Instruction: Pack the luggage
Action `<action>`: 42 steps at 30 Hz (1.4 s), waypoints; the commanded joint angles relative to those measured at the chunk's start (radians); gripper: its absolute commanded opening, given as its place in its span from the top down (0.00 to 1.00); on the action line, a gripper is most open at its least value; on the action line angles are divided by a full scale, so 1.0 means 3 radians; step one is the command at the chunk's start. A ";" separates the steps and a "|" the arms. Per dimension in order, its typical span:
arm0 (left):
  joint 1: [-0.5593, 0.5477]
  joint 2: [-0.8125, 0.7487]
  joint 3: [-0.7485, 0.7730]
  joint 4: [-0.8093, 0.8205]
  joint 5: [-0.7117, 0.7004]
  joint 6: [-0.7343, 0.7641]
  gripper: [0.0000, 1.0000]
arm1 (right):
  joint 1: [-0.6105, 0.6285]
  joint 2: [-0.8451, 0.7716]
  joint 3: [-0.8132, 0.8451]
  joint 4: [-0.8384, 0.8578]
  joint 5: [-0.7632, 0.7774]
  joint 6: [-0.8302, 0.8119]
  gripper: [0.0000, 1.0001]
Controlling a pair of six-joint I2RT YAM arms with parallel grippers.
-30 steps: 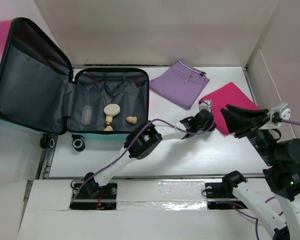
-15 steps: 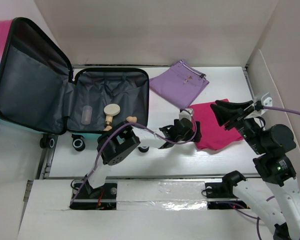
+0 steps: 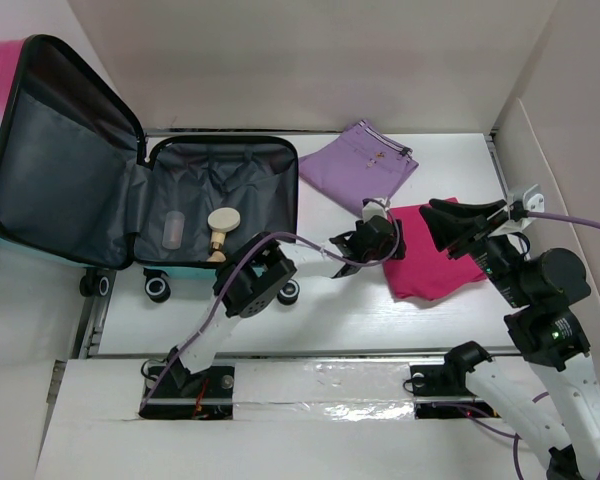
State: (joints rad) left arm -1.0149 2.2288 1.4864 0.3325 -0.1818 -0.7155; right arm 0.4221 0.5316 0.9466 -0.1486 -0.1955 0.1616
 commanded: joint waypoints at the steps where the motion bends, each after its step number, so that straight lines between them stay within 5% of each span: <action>1: -0.0012 0.0108 0.0118 -0.0091 0.0115 -0.0090 0.40 | 0.0014 -0.0018 0.0025 0.0158 -0.0008 0.0014 0.64; 3: -0.0012 0.0143 0.0123 -0.0030 0.0140 -0.0126 0.46 | 0.0014 -0.0023 0.0010 0.0168 -0.0023 0.0029 0.64; 7: -0.0012 0.0215 0.0179 0.0134 0.0166 -0.0151 1.00 | 0.0014 -0.0018 0.0025 0.0229 -0.0115 0.0085 0.64; 13: 0.0019 -0.0193 0.0026 0.0287 0.0182 0.0088 1.00 | 0.0014 -0.0069 0.0020 0.0194 -0.0080 0.0085 0.64; 23: 0.0457 -0.1798 -0.0445 0.0038 0.0488 0.0738 1.00 | 0.0014 -0.0039 -0.0440 0.0674 0.0436 0.0223 0.64; 27: 0.1030 -0.2167 -0.0501 -0.0376 0.0484 0.0887 1.00 | 0.0014 0.0012 -0.0670 0.0914 0.0819 0.0223 0.63; 32: 0.2236 -0.2413 -0.0929 -0.0434 0.0835 0.1060 1.00 | 0.0014 0.0130 -0.0808 0.0930 0.0994 0.0116 0.60; 42: 0.3775 -0.2148 -0.1600 -0.0331 0.1301 0.1106 1.00 | -0.0108 0.0656 -0.0926 0.1001 0.1025 -0.0037 0.57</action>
State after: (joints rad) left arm 0.0216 1.5860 1.0058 0.1593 0.2176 -0.4335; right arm 0.4065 0.6964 0.6655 0.0845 0.1059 0.1768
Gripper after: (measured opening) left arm 0.098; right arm 0.423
